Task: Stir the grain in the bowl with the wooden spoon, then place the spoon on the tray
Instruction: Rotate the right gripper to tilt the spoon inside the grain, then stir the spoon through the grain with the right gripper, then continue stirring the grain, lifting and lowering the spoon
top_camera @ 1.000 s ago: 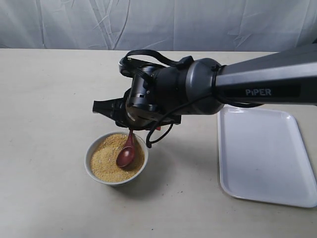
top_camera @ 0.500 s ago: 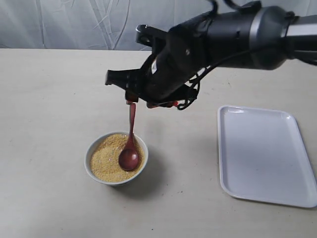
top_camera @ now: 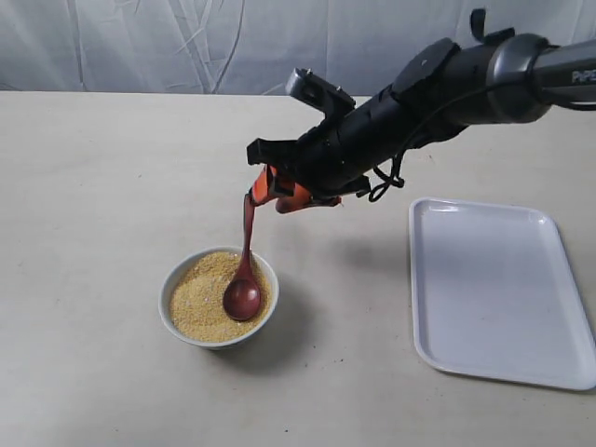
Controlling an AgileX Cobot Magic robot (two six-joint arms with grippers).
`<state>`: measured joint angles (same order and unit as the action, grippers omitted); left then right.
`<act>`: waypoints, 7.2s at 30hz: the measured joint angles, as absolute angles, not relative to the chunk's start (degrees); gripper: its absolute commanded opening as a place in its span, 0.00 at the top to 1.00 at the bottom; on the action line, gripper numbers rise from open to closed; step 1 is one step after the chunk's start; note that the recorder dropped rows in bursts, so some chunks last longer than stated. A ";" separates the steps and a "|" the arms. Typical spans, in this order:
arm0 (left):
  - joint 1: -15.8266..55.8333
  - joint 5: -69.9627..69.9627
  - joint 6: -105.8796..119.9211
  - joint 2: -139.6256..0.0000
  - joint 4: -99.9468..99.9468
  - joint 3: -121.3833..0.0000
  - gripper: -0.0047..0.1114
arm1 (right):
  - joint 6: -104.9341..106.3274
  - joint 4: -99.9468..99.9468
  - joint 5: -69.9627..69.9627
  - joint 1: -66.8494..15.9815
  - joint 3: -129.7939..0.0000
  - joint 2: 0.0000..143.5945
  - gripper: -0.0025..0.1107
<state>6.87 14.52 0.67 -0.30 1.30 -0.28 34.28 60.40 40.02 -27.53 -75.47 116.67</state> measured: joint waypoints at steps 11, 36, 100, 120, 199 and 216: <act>6.87 14.52 0.67 -0.30 1.30 -0.28 0.96 | 55.65 84.05 48.40 -25.58 -75.49 127.03 0.56; 6.87 14.52 0.67 -0.30 1.30 -0.28 0.96 | 60.24 91.53 53.49 -24.37 -75.59 128.62 0.98; 6.87 14.52 0.67 -0.30 1.30 -0.28 0.96 | 94.14 100.40 17.64 -47.15 -69.27 114.68 0.98; 6.87 14.52 0.67 -0.30 1.30 -0.28 0.96 | 94.05 100.29 8.64 -47.03 -70.43 107.61 0.98; 6.87 14.52 0.67 -0.30 1.30 -0.28 0.96 | 92.38 100.06 4.84 -47.49 -70.43 112.06 0.98; 6.87 14.52 0.67 -0.30 1.30 -0.28 0.96 | 91.54 100.06 15.73 -47.49 -72.56 111.91 0.98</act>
